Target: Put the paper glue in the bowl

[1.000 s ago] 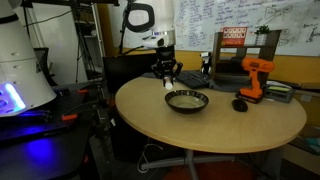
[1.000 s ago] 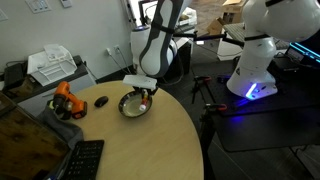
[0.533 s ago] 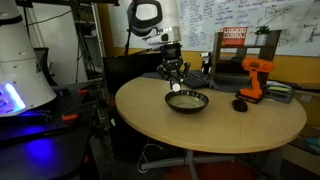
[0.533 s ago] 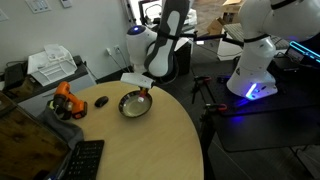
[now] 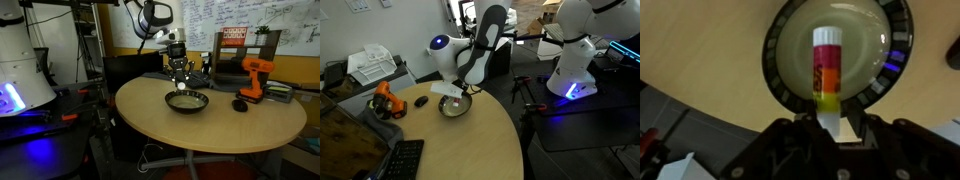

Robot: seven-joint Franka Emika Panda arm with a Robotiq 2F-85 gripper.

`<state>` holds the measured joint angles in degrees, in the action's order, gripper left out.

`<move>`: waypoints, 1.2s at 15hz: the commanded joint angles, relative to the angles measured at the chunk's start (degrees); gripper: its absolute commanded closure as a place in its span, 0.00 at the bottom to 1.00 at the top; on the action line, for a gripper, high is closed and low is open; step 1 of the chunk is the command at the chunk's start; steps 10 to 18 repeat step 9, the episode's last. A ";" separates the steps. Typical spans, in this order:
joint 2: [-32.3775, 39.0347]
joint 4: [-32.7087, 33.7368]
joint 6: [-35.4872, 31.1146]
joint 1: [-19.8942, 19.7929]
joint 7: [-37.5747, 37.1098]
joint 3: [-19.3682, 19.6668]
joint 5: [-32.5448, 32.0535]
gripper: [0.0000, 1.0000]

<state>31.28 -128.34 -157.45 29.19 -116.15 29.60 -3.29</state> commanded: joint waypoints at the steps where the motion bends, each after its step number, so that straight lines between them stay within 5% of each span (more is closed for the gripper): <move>1: 0.05 2.53 4.78 1.78 -8.55 1.82 -6.04 0.27; 5: -4.20 1.38 7.78 2.66 -14.80 1.75 -13.99 0.00; 9: -12.53 -0.99 14.28 -0.84 -16.54 -3.69 -19.59 0.00; 18: -12.53 -0.99 14.28 -0.84 -16.54 -3.69 -19.59 0.00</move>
